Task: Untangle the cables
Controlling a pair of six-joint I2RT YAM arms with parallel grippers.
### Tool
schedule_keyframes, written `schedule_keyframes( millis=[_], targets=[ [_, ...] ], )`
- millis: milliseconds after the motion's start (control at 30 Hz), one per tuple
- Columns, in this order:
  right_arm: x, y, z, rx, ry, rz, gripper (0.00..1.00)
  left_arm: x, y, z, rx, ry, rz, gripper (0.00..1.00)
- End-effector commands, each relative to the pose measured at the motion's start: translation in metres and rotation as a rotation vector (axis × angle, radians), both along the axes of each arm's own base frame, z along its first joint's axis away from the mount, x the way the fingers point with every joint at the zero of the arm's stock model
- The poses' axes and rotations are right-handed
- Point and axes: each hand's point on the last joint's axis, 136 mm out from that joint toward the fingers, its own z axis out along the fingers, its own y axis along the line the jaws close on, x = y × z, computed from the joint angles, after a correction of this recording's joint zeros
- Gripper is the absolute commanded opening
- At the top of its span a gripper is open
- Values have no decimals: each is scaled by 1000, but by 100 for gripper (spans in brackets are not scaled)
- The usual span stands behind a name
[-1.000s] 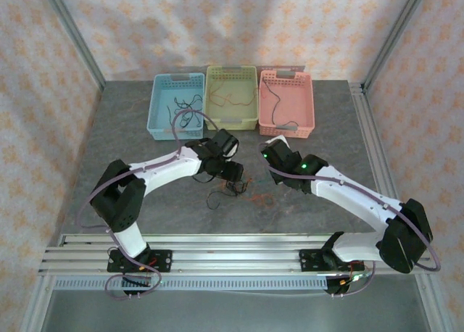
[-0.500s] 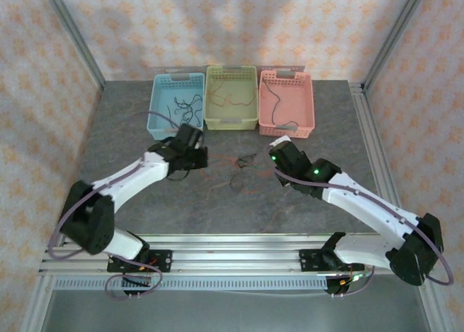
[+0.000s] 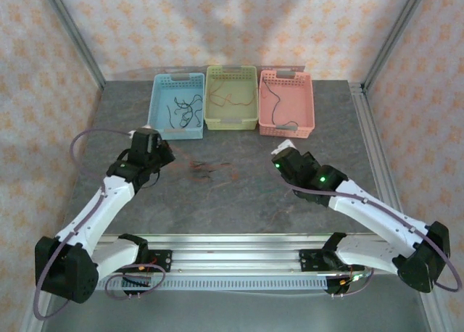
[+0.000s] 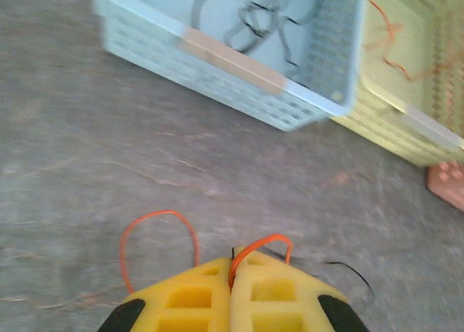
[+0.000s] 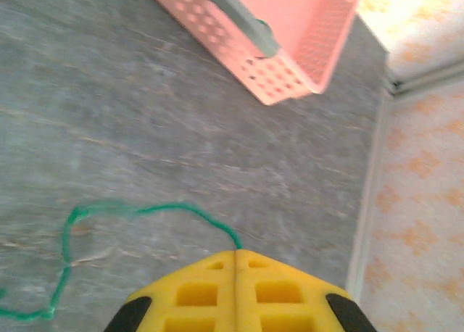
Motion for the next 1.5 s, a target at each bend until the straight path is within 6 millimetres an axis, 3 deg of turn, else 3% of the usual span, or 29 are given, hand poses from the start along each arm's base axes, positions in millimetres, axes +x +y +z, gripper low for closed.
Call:
schedule_keyframes(
  millis=[0, 233, 467, 633, 767, 967, 1067, 1100, 1167, 1267, 1467],
  targets=[
    [-2, -34, 27, -73, -126, -105, 0, -8, 22, -1, -1, 0, 83, 0],
    [0, -7, 51, 271, -218, -66, 0, -5, 4, -11, -89, 13, -1, 0],
    [36, -13, 79, 435, -376, -227, 0, -5, -17, -19, -138, 26, -84, 0],
    [91, -15, 90, 570, -390, -330, 0, -8, -27, -16, -130, 24, -126, 0],
    [154, -28, 91, 580, -438, -447, 0, -11, -35, -16, -117, 35, -164, 0],
    [239, -61, 66, 762, -494, -671, 0, -17, -39, -17, -106, 39, -183, 0],
    [273, -61, 50, 778, -489, -724, 0, -18, -40, -16, -104, 37, -187, 0],
    [283, -60, 41, 794, -479, -753, 5, -18, -41, -17, -106, 38, -193, 0],
    [300, -54, 30, 854, -468, -761, 27, -18, -43, -14, -106, 34, -201, 0],
    [312, -24, 23, 930, -383, -663, 43, -19, -46, -11, -102, 26, -221, 0],
    [284, 30, 52, 1030, -371, -382, 51, -18, -57, 3, -120, -22, -272, 0]
  ],
)
